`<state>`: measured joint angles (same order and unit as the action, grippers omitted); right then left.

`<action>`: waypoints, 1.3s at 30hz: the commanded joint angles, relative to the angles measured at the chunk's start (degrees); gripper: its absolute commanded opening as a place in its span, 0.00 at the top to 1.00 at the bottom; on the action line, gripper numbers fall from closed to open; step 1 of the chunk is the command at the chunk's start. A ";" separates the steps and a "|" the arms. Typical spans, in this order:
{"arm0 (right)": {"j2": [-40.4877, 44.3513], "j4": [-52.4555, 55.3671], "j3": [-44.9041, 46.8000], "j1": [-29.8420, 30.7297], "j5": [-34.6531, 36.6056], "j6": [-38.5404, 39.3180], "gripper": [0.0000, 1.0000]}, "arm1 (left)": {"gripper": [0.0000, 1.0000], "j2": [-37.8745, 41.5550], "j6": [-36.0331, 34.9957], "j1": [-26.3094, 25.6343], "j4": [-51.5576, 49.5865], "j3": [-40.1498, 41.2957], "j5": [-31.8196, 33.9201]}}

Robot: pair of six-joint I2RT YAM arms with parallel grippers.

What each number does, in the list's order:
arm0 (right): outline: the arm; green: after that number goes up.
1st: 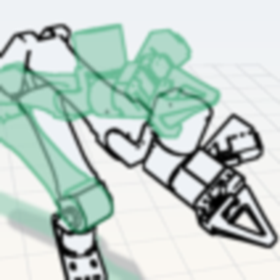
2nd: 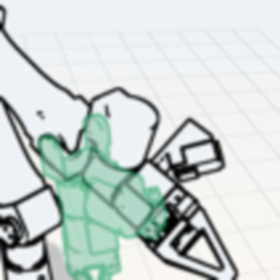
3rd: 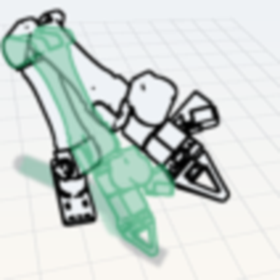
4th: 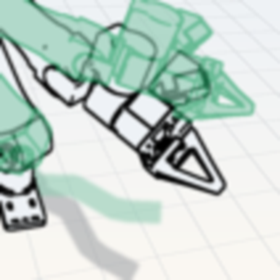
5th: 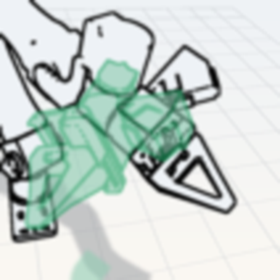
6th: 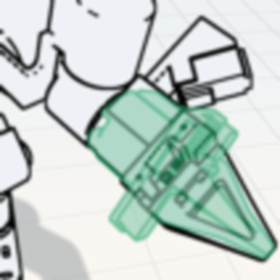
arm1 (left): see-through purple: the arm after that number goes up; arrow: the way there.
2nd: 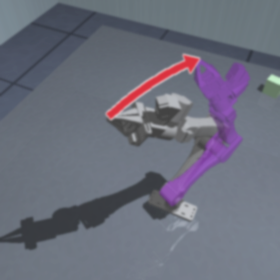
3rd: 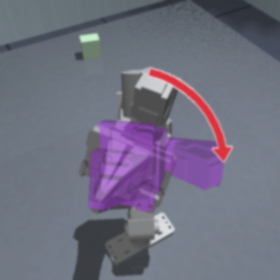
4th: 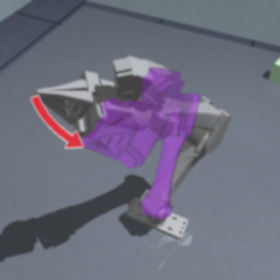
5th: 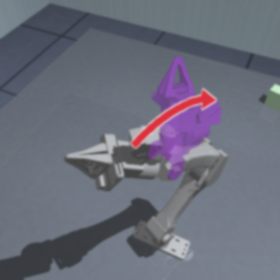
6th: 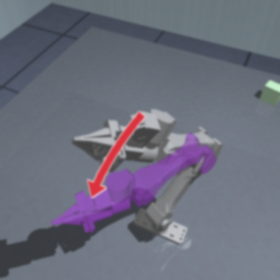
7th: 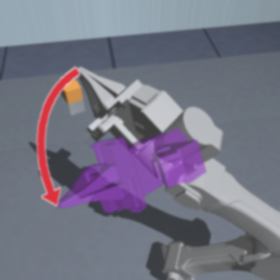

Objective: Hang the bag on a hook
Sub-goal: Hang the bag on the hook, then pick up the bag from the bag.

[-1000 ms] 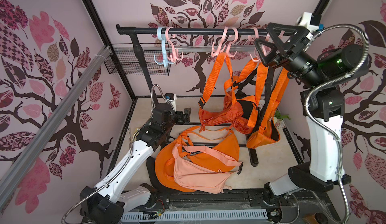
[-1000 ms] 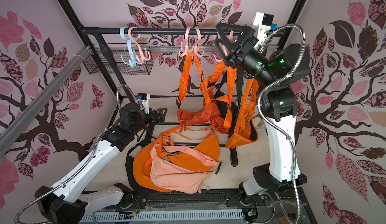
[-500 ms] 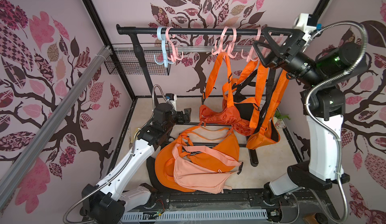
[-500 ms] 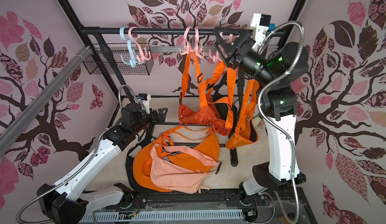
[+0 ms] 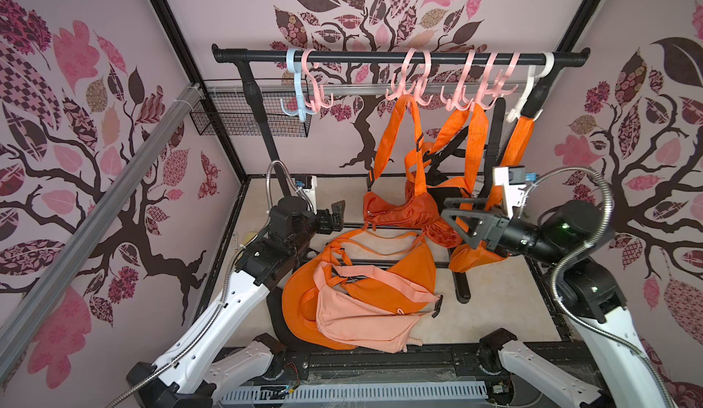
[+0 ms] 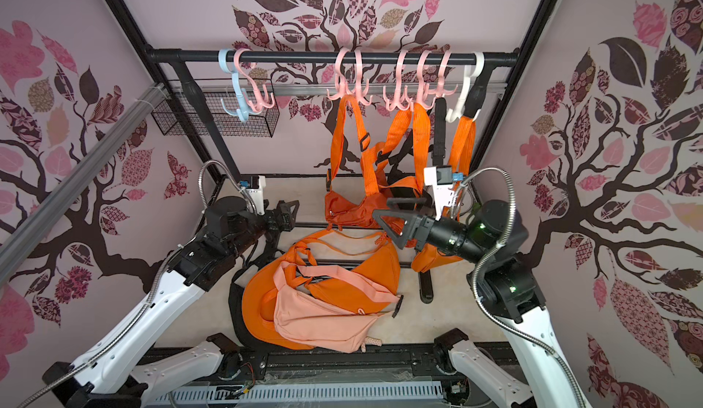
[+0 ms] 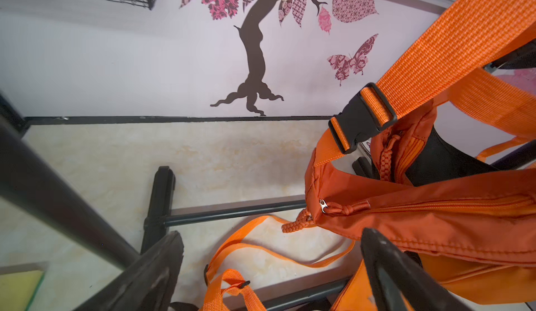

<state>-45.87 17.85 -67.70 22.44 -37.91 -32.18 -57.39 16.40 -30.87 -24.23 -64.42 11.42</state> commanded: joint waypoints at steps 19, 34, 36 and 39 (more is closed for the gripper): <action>-4.29 -1.07 44.05 19.45 42.62 -1.91 0.26 | 0.02 14.16 -7.08 -1.40 2.11 16.22 6.88; -4.63 -6.12 45.86 19.41 29.45 3.65 0.87 | 0.02 12.96 -7.58 -1.58 2.08 16.17 4.70; -3.24 -4.75 44.90 19.44 29.00 3.56 0.94 | 0.02 13.04 -7.75 -1.69 2.12 16.17 3.22; -0.08 -1.98 41.71 19.47 30.11 3.92 1.00 | 0.02 13.46 -8.57 -1.69 3.44 16.74 -2.39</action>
<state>-48.60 13.15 -21.02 41.63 -7.55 -29.47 -44.49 8.88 -32.29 -23.00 -49.60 14.17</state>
